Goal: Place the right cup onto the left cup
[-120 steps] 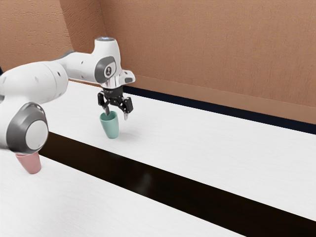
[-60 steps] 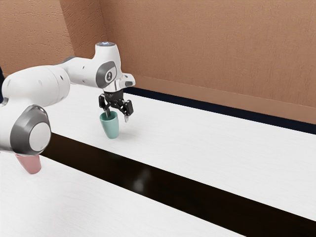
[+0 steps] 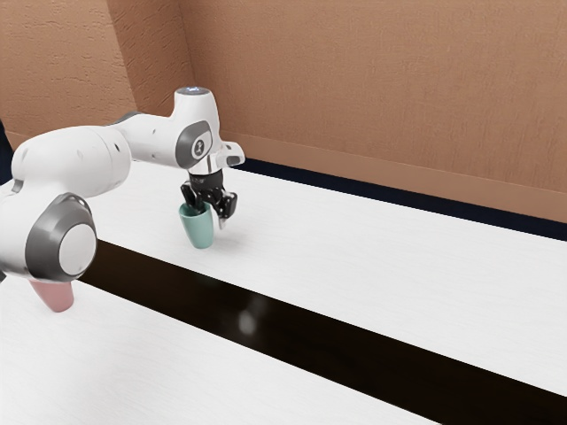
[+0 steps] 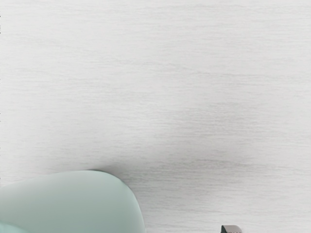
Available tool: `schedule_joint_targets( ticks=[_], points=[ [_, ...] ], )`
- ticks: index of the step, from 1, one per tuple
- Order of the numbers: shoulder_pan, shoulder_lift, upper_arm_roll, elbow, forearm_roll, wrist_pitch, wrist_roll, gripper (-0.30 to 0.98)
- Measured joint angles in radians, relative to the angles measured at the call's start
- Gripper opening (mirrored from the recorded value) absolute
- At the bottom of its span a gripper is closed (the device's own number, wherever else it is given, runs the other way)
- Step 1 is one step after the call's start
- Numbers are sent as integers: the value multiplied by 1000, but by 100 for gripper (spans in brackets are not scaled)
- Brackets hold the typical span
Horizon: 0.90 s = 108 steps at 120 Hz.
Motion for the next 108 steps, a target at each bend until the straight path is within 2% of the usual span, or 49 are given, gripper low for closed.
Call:
schedule_joint_targets(
  ticks=[16, 34, 63, 108],
  points=[
    [-1, 0, 1, 0, 0, 3, -1, 9],
    [-1, 0, 1, 0, 0, 5, -2, -2],
    [-15, -30, 6, -12, 7, 6, -4, -8],
    [3, -226, 6, -197, 45, 7, -10, -9]
  ],
)
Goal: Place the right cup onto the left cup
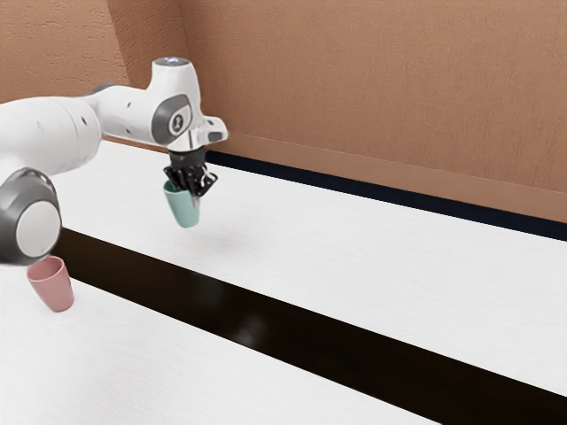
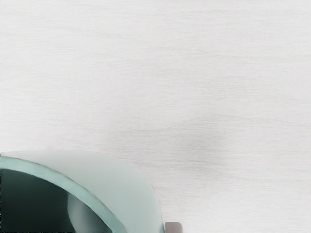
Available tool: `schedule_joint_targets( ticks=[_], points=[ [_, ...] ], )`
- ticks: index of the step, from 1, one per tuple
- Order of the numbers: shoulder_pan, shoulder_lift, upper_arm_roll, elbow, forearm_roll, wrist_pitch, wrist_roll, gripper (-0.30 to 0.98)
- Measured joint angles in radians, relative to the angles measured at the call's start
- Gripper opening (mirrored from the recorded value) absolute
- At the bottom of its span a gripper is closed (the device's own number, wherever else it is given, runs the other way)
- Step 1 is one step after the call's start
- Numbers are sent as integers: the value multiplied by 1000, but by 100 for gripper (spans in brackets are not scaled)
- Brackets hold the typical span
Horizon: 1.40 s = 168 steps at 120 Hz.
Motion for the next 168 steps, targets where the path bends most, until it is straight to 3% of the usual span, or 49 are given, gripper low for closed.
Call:
schedule_joint_targets(
  ticks=[65, 168],
  points=[
    [47, -300, 56, -313, 36, 3, -27, -9],
    [72, -451, 203, -519, 48, 0, -60, -9]
  ],
)
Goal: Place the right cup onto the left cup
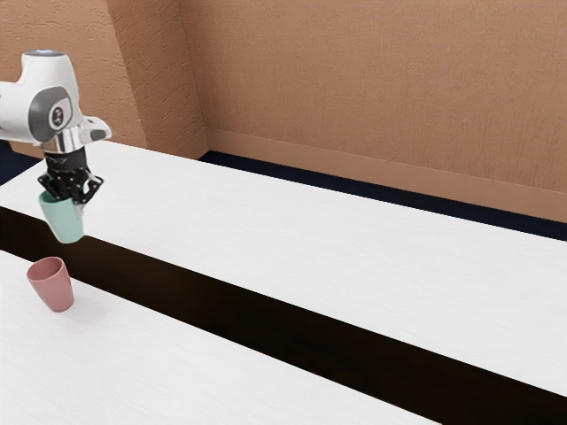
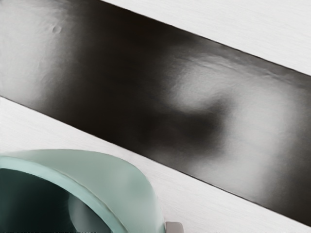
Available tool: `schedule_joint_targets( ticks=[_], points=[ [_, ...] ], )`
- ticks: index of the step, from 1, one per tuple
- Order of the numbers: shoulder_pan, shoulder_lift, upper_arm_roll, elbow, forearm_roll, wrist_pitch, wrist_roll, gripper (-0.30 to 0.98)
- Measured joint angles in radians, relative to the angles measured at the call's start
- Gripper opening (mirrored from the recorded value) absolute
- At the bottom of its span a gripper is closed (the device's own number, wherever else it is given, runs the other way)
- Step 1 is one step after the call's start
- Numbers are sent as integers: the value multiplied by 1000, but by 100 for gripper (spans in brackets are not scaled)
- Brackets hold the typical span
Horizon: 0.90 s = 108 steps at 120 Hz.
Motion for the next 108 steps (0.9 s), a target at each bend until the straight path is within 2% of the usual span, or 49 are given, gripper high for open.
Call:
schedule_joint_targets(
  ticks=[108],
  points=[
    [3, -84, 74, -158, 1, 59, -16, -9]
  ],
)
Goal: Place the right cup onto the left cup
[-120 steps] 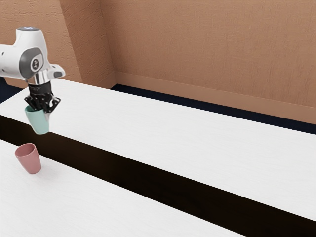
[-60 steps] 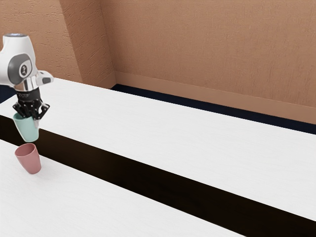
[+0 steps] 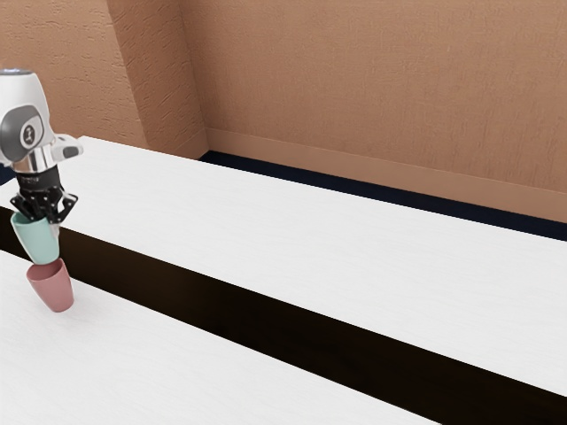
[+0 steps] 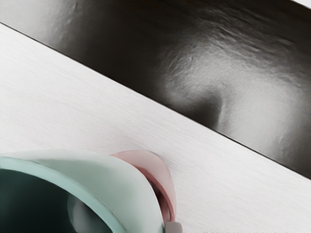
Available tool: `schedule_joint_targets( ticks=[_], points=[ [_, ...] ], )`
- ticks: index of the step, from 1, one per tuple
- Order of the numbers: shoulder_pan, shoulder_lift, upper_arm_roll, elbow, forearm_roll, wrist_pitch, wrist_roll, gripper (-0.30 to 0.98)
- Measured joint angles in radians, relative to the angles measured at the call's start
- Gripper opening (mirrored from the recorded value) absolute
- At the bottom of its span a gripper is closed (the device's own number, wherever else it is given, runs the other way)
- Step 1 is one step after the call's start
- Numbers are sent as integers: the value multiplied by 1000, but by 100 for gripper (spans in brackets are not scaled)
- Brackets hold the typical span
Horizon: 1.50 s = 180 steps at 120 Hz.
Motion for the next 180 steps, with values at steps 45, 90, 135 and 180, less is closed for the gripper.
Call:
schedule_joint_targets(
  ticks=[45, 90, 135, 180],
  points=[
    [-1, -17, 14, -32, 1, 23, -7, -9],
    [-12, -12, 16, -74, 1, 55, -14, -9],
    [-14, -9, 15, -76, -8, 67, -19, 34],
    [-60, -9, 10, 64, -10, -27, -20, 63]
  ],
)
